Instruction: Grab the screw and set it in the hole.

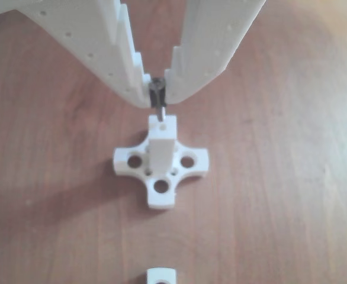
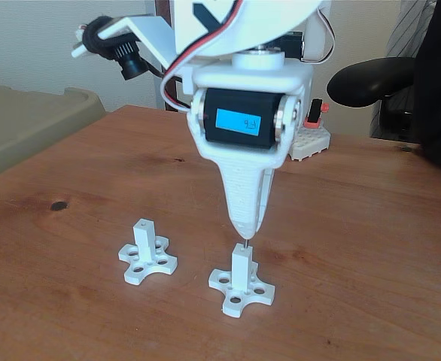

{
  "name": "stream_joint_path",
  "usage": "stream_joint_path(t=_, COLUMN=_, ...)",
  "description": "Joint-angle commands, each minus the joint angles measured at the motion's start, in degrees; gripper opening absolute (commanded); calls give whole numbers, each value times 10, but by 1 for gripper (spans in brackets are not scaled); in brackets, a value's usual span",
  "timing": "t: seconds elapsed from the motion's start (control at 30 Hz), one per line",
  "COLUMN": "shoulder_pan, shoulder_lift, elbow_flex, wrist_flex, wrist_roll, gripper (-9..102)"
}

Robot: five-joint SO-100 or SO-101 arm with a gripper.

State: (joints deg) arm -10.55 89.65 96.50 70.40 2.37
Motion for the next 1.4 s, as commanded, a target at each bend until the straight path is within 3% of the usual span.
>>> stream_joint_path(t=0.0, shoulder_pan=-5, shoulder_lift=12, elbow_flex=-54, wrist_flex=4, wrist_roll=2, gripper=-4)
stream_joint_path(t=1.37, shoulder_pan=4, shoulder_lift=1, elbow_flex=-60, wrist_flex=4, wrist_roll=-4, gripper=-4)
